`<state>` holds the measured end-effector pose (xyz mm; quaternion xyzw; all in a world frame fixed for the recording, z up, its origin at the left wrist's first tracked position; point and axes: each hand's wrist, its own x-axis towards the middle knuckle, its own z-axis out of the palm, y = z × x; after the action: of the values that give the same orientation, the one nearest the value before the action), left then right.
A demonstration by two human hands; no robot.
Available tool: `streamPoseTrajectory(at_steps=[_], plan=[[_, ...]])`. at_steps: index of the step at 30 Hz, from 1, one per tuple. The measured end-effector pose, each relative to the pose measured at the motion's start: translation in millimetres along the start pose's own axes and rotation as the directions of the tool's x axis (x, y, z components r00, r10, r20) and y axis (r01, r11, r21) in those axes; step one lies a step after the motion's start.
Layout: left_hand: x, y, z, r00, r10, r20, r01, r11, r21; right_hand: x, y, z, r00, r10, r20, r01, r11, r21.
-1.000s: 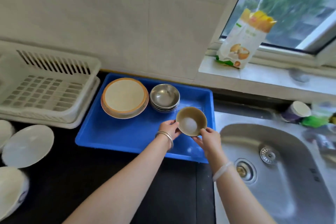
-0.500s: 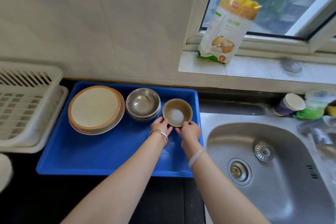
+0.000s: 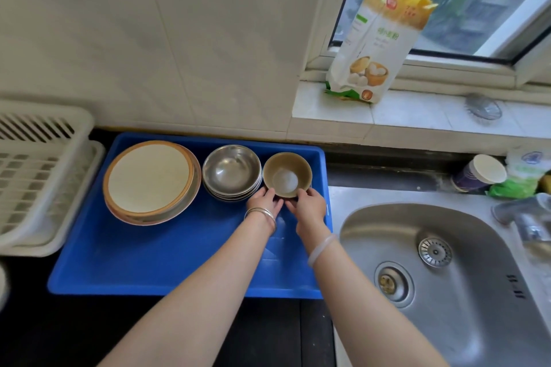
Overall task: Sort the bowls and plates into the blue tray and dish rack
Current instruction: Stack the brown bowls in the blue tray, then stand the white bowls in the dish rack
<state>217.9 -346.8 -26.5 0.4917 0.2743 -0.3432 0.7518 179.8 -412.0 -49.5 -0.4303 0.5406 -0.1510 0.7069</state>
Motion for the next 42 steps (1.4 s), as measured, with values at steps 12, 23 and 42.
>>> streamPoseTrajectory(at_steps=[12,23,42], plan=[[-7,-6,-27,0.997,0.078,0.013,-0.079,0.973,0.215,-10,-3,-17,0.997,-0.009,0.075,0.022,0.984,-0.179],[-95,36,-158,0.898,0.441,0.004,-0.344,0.695,0.631,-120,30,5,0.903,-0.142,0.406,0.352,0.785,-0.510],[-205,50,-459,0.328,0.636,-0.699,-0.065,0.753,0.655,-264,207,226,0.590,0.263,0.764,0.719,0.261,-0.645]])
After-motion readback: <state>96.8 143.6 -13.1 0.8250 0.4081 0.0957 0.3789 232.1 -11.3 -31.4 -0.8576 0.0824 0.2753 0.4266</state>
